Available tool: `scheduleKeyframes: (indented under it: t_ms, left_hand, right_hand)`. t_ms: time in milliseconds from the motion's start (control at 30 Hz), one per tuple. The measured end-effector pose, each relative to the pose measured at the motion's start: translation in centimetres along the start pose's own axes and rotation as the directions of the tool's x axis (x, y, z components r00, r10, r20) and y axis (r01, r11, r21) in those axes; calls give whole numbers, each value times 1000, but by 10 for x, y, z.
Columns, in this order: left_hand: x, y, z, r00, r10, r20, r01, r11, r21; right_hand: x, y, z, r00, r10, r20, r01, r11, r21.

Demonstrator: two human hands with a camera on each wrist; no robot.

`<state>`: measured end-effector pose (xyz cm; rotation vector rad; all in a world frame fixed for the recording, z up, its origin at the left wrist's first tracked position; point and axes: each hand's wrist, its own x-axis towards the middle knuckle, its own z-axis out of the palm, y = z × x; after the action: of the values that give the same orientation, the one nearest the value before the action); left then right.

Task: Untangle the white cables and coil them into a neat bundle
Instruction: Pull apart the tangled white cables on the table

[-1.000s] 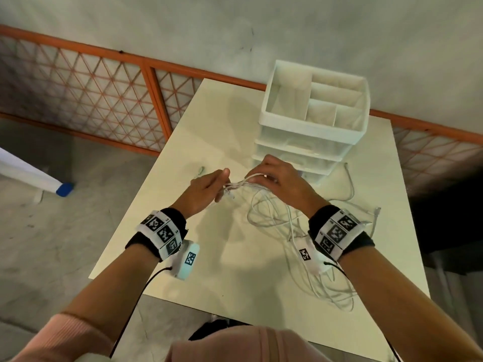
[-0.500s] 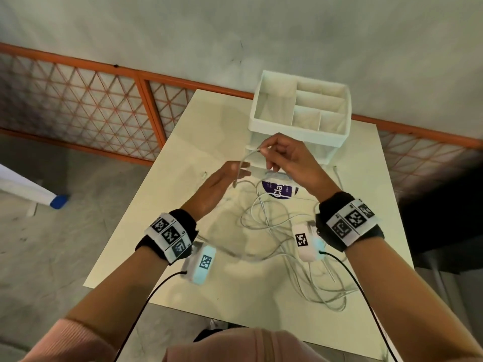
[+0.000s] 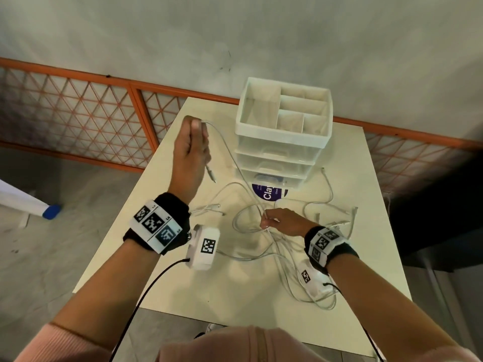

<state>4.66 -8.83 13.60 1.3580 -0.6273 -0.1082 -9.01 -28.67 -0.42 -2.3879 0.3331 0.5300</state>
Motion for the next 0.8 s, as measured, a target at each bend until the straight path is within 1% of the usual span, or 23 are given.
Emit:
scheduleKeyframes:
  t_ms: [33, 100, 167, 200, 233, 300, 367, 400, 500, 567, 633, 700, 800]
  left_hand:
    - [2, -4, -4, 999, -1, -36, 2, 999, 40]
    - [-1, -17, -9, 997, -29, -66, 42, 977, 207]
    - [-12, -33, -7, 991, -128, -47, 137, 920, 367]
    - [-19, -40, -3, 982, -189, -27, 183, 896, 405]
    - [-26, -45, 2, 971, -240, 8, 215, 884, 415]
    - [-36, -49, 14, 951, -297, 89, 243, 890, 385]
    - [-39, -46, 30, 921, -338, 194, 253, 897, 363]
    - [-39, -43, 37, 899, -351, 262, 248, 901, 355]
    - [-37, -27, 56, 842, -320, 435, 222, 939, 262]
    - [-34, -21, 63, 838, -269, 474, 201, 961, 189]
    - [-30, -20, 67, 838, -225, 497, 161, 973, 168]
    - [-26, -22, 70, 849, -195, 492, 118, 976, 184]
    - [-23, -21, 74, 892, -170, 420, 91, 975, 202]
  right_hand:
    - [-1, 4, 3, 998, 14, -66, -14, 1000, 4]
    - [-5, 1, -5, 979, 22, -202, -19, 1000, 17]
    - [-12, -10, -20, 949, -23, -314, 36, 999, 35]
    - [-16, -18, -29, 936, -57, -347, 73, 997, 33]
    - [-22, -27, -40, 927, -95, -364, 119, 992, 43]
    - [-34, -52, -60, 911, -189, -368, 239, 966, 95]
    - [-48, -80, -79, 873, -265, -410, 340, 932, 123]
    - [-55, -92, -88, 847, -288, -447, 378, 917, 125]
    - [-72, -119, -112, 764, -336, -550, 483, 863, 144]
    - [-82, -129, -123, 722, -327, -609, 527, 831, 179]
    - [-84, -131, -129, 696, -302, -652, 534, 824, 188]
    - [-80, -124, -127, 699, -257, -668, 518, 825, 225]
    - [-69, -102, -109, 744, -184, -643, 466, 832, 302]
